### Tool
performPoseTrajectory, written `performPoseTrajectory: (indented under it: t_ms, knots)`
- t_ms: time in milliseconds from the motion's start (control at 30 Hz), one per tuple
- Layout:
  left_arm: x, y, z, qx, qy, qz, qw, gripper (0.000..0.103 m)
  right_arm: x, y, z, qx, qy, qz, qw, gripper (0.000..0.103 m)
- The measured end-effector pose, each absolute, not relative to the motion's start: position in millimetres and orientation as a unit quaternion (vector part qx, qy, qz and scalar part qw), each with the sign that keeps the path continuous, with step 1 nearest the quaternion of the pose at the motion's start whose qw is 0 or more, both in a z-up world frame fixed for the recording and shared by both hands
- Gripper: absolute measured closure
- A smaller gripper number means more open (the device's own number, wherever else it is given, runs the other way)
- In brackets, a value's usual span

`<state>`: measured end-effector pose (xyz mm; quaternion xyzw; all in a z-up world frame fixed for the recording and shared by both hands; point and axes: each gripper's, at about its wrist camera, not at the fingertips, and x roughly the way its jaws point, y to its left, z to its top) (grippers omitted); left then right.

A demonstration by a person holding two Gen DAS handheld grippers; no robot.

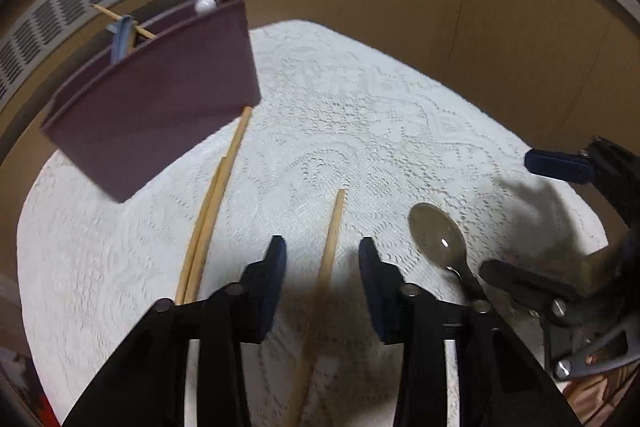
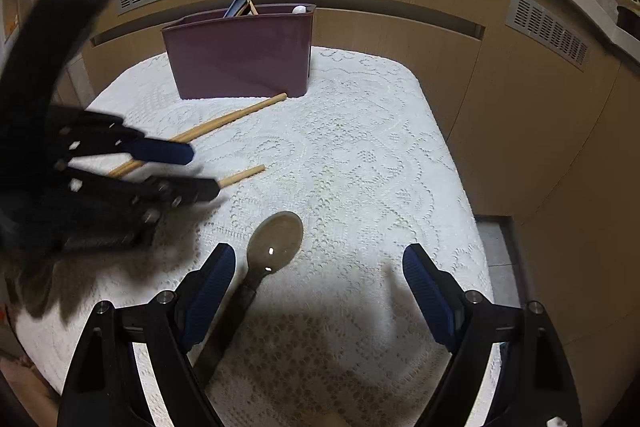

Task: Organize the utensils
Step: 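Close the left tool on the wooden chopstick and lift it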

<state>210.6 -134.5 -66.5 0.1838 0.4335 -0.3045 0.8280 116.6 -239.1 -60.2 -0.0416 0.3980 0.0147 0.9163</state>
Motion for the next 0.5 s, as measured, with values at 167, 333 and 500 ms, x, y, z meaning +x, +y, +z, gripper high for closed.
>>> performPoseTrajectory:
  t_ms: [167, 333, 500]
  knots:
    - [216, -147, -80, 0.210, 0.460, -0.306, 0.807, 0.076, 116, -245, -65, -0.043, 0.398, 0.020, 0.916, 0.021]
    - [231, -146, -81, 0.181, 0.499, -0.302, 0.792, 0.075, 121, -245, -70, -0.031, 0.404, 0.031, 0.914, 0.027]
    - [211, -146, -83, 0.182, 0.455, -0.294, 0.820, 0.094, 119, -248, -68, -0.018, 0.404, 0.027, 0.914, 0.027]
